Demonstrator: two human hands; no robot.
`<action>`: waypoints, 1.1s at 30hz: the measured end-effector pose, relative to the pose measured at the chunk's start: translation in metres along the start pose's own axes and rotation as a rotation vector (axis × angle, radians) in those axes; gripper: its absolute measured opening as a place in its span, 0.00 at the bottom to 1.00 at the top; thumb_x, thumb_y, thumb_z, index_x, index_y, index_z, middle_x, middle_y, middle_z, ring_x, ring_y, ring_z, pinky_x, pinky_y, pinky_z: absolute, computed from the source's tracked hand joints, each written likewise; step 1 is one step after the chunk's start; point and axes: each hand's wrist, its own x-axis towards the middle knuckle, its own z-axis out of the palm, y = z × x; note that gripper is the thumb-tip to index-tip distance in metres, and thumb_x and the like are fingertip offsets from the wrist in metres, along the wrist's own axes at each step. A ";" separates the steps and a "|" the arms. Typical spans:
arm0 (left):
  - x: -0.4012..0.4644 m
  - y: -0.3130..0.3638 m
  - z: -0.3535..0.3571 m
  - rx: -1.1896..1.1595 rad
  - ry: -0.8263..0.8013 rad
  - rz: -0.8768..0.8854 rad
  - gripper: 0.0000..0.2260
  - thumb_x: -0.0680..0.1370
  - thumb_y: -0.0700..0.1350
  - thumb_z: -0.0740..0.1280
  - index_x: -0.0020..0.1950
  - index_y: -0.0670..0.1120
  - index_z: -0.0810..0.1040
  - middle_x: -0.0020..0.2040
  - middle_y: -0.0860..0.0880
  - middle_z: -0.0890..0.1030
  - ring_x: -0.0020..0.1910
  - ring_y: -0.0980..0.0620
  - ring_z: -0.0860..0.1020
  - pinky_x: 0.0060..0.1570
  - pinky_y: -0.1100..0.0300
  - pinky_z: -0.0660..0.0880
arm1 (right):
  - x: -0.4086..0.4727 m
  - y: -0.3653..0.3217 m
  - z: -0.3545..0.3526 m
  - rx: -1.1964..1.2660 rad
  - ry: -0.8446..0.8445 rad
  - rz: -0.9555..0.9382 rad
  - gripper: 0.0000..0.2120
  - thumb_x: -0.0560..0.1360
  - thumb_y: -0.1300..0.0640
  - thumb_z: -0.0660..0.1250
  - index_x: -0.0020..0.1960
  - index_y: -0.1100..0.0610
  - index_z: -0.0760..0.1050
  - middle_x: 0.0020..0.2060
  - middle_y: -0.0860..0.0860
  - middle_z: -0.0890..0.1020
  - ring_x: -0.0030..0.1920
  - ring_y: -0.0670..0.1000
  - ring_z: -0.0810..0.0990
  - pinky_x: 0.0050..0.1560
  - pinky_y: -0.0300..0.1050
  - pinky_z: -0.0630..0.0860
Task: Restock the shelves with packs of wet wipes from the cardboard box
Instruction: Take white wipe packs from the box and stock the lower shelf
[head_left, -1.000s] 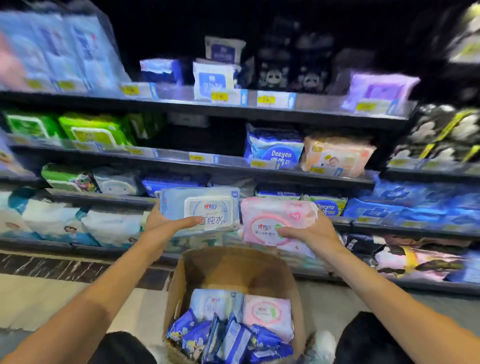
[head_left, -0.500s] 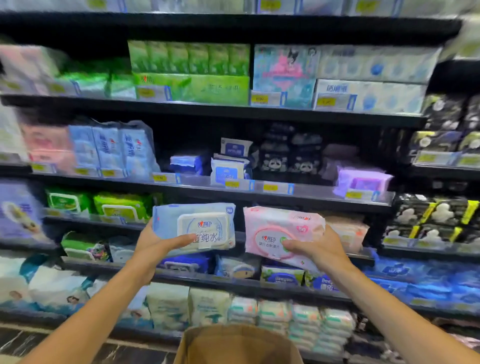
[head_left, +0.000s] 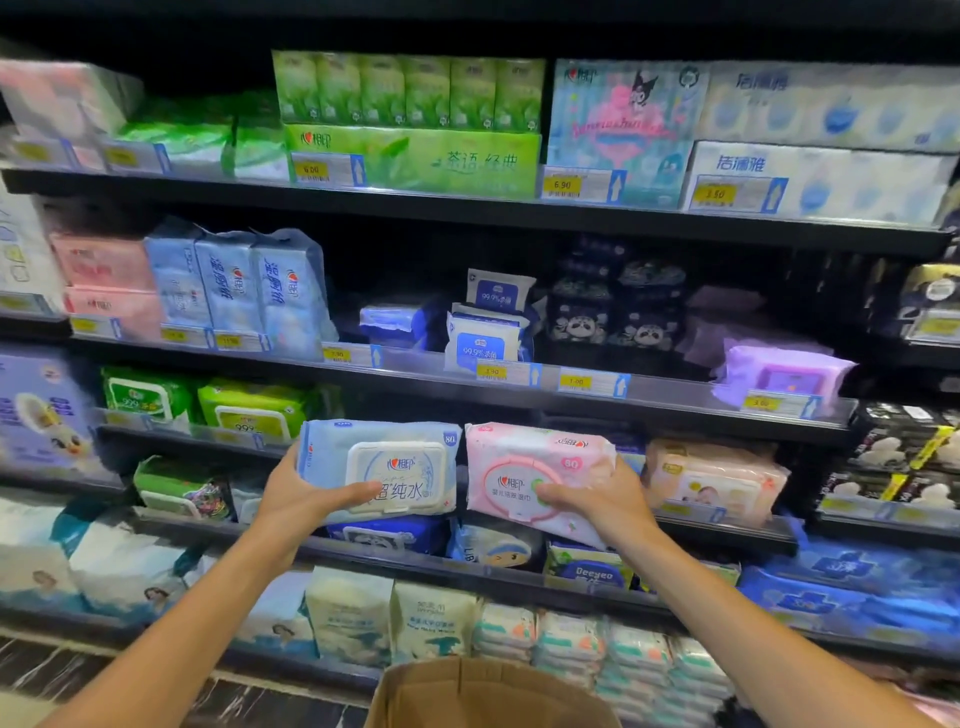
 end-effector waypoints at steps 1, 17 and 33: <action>0.004 -0.005 -0.003 -0.007 0.010 -0.003 0.40 0.52 0.49 0.86 0.63 0.51 0.76 0.55 0.49 0.84 0.54 0.50 0.82 0.48 0.56 0.79 | 0.008 0.002 0.007 0.007 0.000 0.006 0.27 0.60 0.60 0.85 0.55 0.59 0.79 0.45 0.49 0.87 0.39 0.41 0.85 0.33 0.30 0.77; 0.040 -0.052 -0.047 -0.071 0.031 -0.053 0.44 0.50 0.52 0.86 0.65 0.51 0.77 0.56 0.51 0.85 0.57 0.49 0.82 0.55 0.50 0.79 | 0.099 0.018 0.085 0.232 -0.052 0.158 0.23 0.61 0.62 0.83 0.54 0.60 0.82 0.46 0.53 0.88 0.48 0.52 0.87 0.52 0.50 0.83; 0.019 -0.043 -0.042 -0.160 -0.088 -0.009 0.38 0.56 0.47 0.82 0.66 0.48 0.78 0.58 0.48 0.85 0.57 0.49 0.83 0.56 0.52 0.79 | 0.147 0.019 0.098 0.279 0.013 0.303 0.31 0.52 0.52 0.87 0.52 0.61 0.83 0.46 0.55 0.87 0.45 0.52 0.87 0.51 0.50 0.84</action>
